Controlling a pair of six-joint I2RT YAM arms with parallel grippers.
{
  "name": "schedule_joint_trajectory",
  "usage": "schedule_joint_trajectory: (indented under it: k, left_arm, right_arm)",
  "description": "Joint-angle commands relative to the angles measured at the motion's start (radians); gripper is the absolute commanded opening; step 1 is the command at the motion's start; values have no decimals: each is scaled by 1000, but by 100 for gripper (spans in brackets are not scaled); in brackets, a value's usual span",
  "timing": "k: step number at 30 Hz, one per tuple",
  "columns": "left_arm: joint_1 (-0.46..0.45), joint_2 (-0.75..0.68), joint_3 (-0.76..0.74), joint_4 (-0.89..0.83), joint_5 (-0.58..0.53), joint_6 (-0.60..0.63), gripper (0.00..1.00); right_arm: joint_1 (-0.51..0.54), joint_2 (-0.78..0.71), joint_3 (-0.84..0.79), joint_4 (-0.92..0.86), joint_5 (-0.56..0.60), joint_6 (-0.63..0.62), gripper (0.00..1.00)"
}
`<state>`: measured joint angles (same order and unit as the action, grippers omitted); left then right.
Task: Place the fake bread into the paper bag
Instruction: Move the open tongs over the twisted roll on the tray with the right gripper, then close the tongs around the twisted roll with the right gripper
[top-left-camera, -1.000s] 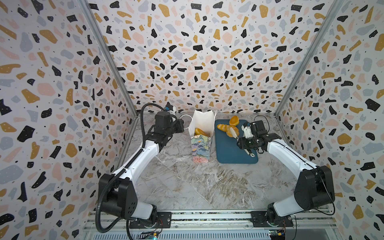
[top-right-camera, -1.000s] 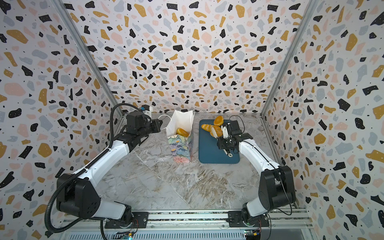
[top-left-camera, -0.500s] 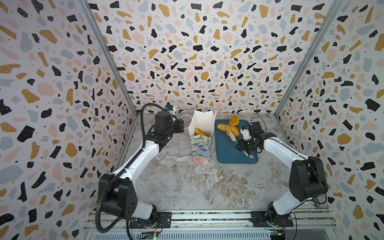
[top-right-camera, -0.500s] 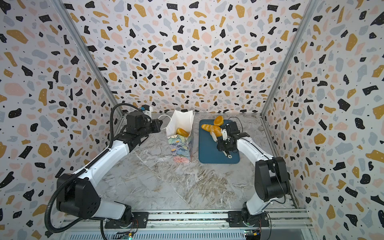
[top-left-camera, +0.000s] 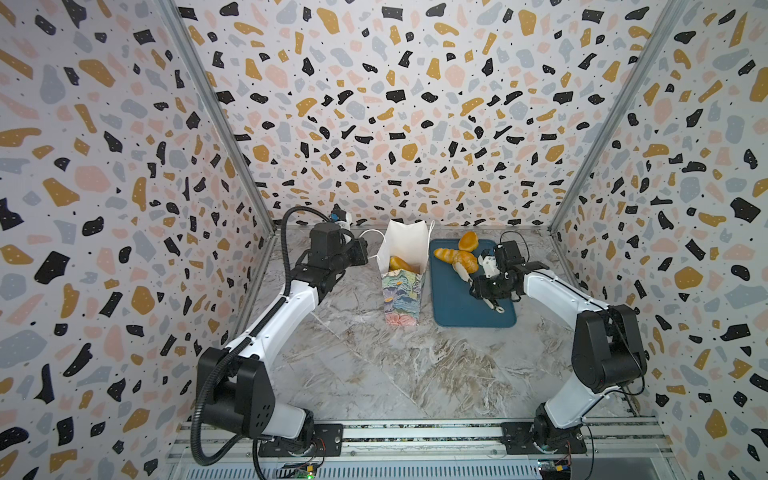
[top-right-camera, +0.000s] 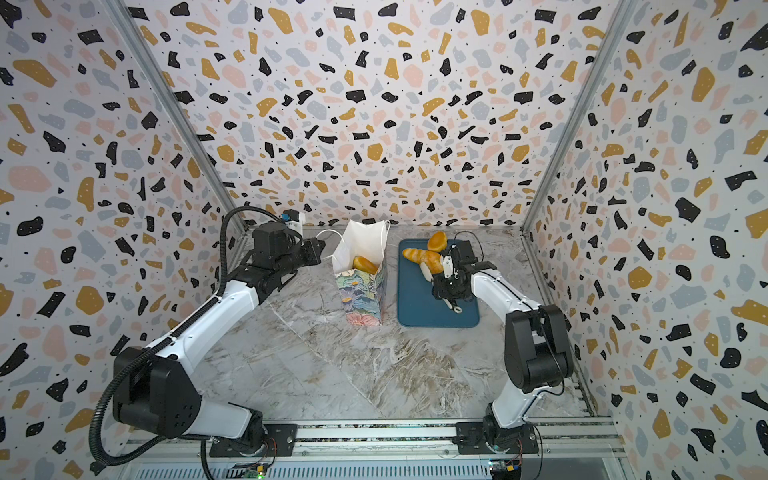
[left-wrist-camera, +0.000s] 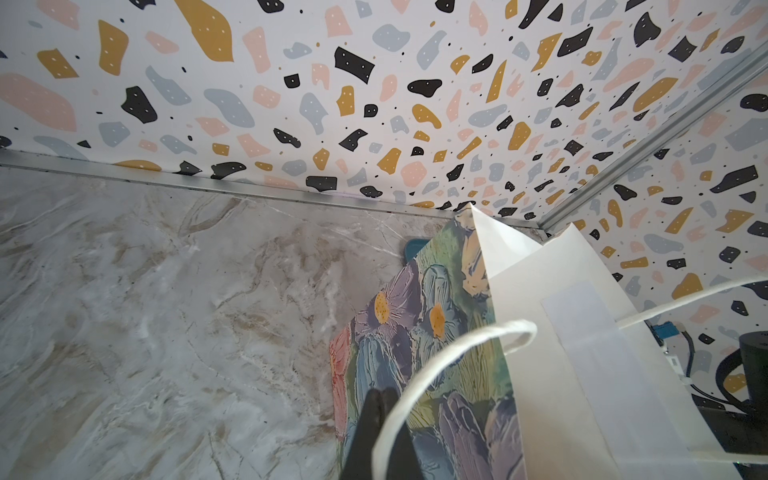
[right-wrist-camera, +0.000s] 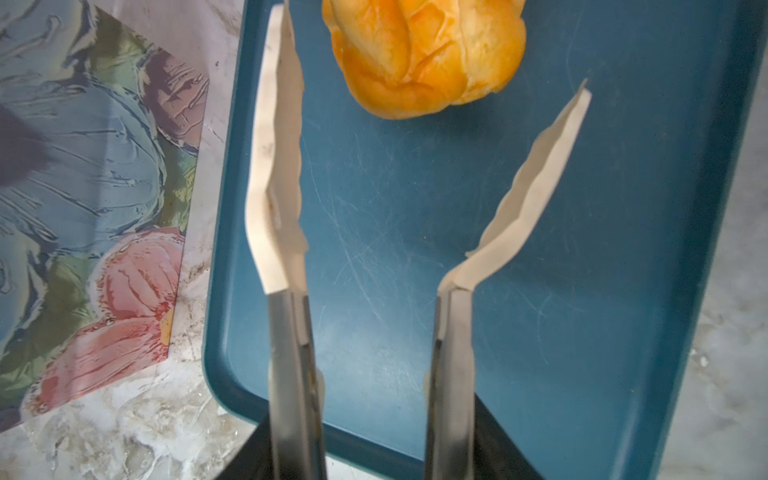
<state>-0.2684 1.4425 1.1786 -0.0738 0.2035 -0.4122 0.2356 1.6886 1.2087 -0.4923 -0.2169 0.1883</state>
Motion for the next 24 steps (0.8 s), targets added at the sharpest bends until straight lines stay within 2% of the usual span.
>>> schedule_joint_trajectory:
  k: [1, 24]
  left_arm:
    - [6, 0, 20, 14, 8, 5, 0]
    - [6, 1, 25, 8, 2, 8, 0]
  right_arm:
    - [-8, 9, 61, 17, -13, -13, 56]
    - [-13, 110, 150, 11, -21, -10, 56]
